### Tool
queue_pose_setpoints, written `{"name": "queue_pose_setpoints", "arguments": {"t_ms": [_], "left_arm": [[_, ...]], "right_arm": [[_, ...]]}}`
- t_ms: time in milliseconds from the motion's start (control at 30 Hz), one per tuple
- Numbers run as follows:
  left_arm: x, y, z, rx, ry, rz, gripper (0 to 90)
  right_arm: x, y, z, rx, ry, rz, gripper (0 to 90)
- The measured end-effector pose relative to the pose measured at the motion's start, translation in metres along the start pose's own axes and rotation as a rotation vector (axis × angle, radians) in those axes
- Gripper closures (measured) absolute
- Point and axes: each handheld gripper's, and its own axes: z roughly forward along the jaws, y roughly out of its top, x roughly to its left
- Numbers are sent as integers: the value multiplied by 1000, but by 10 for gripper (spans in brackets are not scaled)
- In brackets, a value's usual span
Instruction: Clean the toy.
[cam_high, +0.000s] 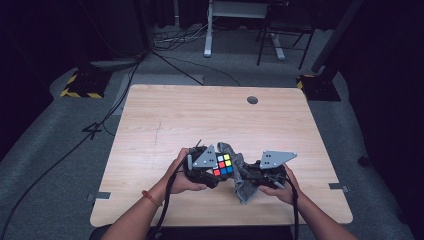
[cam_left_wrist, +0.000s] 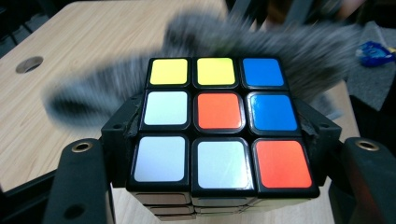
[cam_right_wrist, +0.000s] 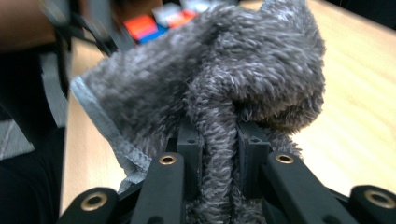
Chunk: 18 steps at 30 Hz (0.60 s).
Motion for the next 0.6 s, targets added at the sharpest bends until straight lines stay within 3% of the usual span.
{"name": "queue_pose_setpoints", "arguments": {"t_ms": [100,300,400,600], "left_arm": [[-4,1,5,19,-11,12,332],[-11,1,16,55,-43,23,331],[-14,2,17,39,-58,35,331],[-15,1,13,7,-70,40,331]], "right_arm": [[3,7,-6,-43,-9,-16,757],[7,12,-14,-74,-30,-32,756],[7,14,-14,-65,-60,-42,755],[-3,7,-7,-28,-78,-7,756]]}}
